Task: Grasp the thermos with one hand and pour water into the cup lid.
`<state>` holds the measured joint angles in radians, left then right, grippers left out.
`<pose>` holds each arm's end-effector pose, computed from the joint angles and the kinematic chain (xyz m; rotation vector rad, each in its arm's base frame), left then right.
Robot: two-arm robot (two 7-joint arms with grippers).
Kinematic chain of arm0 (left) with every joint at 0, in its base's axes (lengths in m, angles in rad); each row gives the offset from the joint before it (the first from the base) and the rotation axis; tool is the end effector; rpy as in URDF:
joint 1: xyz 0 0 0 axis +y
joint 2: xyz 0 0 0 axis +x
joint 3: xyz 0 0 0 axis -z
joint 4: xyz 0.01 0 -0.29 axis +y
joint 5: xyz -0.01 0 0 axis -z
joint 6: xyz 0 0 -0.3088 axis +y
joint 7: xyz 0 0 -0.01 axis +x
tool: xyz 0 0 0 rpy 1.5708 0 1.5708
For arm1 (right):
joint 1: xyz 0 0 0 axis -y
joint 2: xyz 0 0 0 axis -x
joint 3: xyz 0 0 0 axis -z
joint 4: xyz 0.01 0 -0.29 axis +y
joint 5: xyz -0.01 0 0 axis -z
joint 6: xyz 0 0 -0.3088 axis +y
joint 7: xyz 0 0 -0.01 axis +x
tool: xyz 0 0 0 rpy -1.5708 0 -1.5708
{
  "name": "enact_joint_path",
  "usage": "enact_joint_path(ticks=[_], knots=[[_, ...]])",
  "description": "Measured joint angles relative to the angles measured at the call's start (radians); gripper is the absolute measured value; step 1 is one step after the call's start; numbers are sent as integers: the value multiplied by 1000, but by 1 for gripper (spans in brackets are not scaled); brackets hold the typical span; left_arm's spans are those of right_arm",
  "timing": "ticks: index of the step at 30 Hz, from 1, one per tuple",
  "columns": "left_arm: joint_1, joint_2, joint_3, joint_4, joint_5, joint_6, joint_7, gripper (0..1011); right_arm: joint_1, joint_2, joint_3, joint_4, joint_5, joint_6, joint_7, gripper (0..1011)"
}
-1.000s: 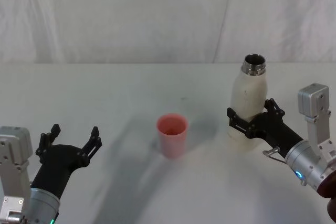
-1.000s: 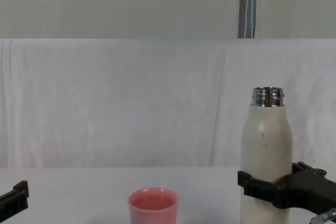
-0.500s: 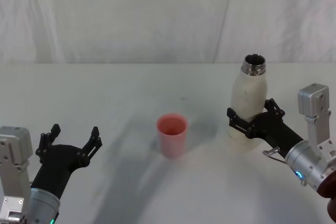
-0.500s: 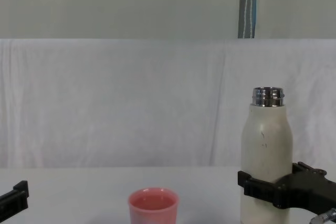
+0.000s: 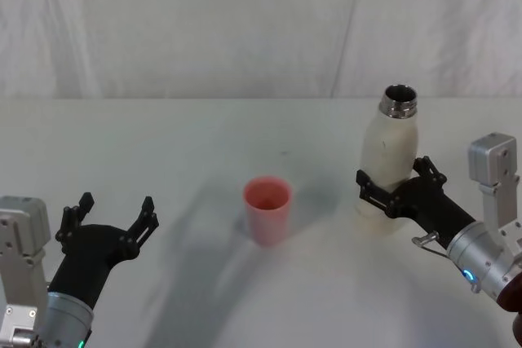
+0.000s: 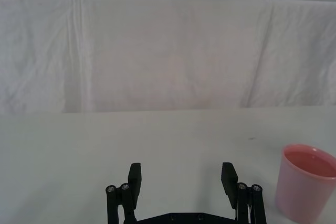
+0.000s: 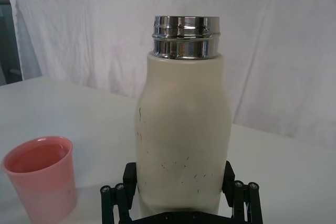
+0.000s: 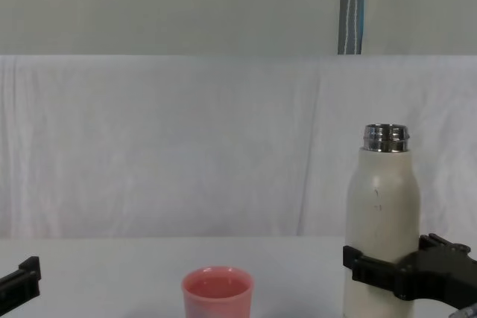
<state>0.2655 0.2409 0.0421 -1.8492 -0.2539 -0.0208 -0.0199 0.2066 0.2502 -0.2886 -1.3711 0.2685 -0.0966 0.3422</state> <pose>0.2530 0.0375 -0.2853 -0.0381 0.0141 1.4461 0.3775 -0.0015 -0.3024 0.0022 -0.0449 -1.0028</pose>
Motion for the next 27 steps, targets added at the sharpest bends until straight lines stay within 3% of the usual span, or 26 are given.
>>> enact_joint_path(ticks=[27], knots=[[0,0,0,0,0,0,0,1001,-51,45,14,-55,34,26,24,1001]])
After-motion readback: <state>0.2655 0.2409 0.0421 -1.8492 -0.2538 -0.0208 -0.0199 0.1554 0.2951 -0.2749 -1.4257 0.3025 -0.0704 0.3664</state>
